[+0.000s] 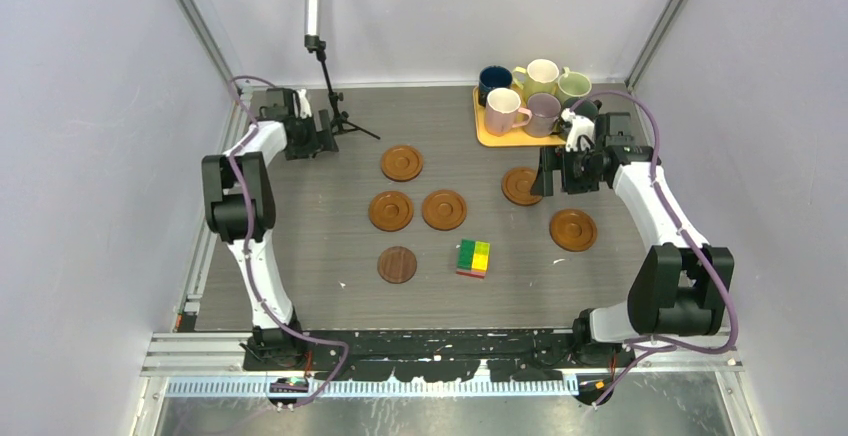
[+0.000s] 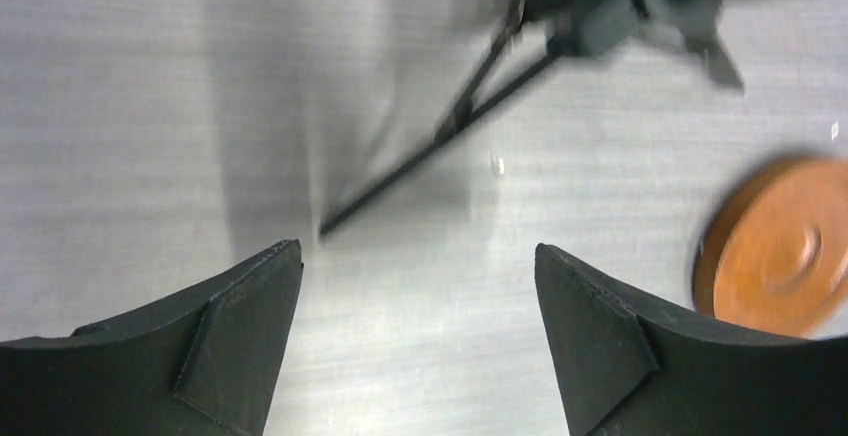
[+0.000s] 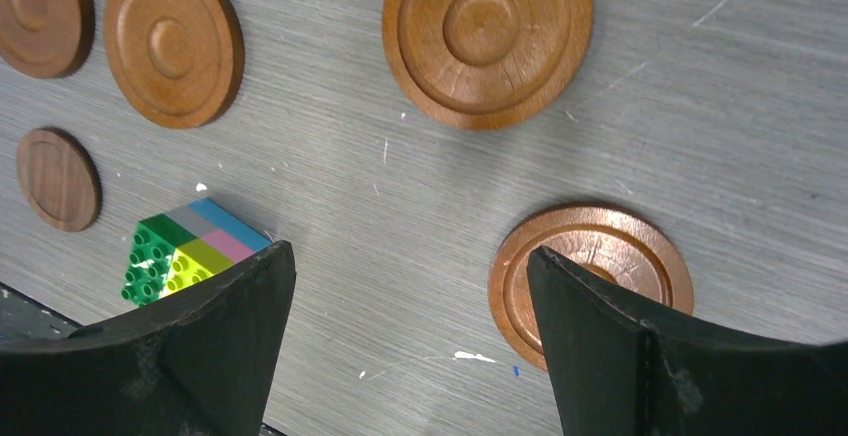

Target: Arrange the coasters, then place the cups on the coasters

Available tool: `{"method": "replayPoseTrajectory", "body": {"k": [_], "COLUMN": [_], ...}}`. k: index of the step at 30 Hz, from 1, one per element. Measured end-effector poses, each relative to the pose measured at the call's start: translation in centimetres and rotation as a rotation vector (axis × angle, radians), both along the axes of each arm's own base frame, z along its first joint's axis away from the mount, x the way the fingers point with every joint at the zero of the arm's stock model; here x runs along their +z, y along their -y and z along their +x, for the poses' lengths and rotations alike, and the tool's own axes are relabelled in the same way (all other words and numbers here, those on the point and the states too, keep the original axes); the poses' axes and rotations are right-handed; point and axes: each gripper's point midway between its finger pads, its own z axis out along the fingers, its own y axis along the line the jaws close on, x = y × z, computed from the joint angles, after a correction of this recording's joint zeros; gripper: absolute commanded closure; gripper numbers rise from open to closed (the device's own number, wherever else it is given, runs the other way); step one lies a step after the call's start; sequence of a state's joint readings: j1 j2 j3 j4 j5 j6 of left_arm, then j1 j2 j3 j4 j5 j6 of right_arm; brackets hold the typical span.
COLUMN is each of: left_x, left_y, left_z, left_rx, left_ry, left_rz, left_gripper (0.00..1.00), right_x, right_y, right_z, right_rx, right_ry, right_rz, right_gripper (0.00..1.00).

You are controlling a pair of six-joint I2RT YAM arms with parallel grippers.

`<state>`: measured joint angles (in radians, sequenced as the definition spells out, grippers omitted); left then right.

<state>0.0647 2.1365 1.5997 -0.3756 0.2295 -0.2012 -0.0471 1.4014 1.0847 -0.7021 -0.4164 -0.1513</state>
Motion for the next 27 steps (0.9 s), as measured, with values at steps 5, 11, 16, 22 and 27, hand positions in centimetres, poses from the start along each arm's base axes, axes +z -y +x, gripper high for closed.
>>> {"method": "replayPoseTrajectory", "body": {"k": [5, 11, 16, 22, 27], "left_x": [3.4, 8.2, 7.6, 4.6, 2.0], "left_y": [-0.8, -1.0, 4.5, 11.1, 15.1], "left_z": [-4.9, -10.4, -13.7, -16.6, -17.9], "left_rx": [-0.064, -0.219, -0.466, -0.672, -0.782], "left_ry": [-0.017, 0.056, 0.046, -0.019, -0.059], "left_rz": [0.003, 0.050, 0.103, 0.167, 0.252], "left_gripper": [0.08, 0.09, 0.11, 0.12, 0.12], "right_x": [1.3, 1.5, 0.1, -1.6, -3.6], "right_y": [-1.0, -5.1, -10.5, -15.3, -17.1], "right_z": [1.6, 3.5, 5.7, 7.7, 7.3], "right_rx": [0.022, 0.115, 0.216, 0.280, 0.310], "right_ry": [0.016, 0.012, -0.024, -0.038, -0.068], "right_rz": [0.026, 0.045, 0.050, 0.035, 0.009], "right_gripper": [0.10, 0.10, 0.13, 0.16, 0.18]}}
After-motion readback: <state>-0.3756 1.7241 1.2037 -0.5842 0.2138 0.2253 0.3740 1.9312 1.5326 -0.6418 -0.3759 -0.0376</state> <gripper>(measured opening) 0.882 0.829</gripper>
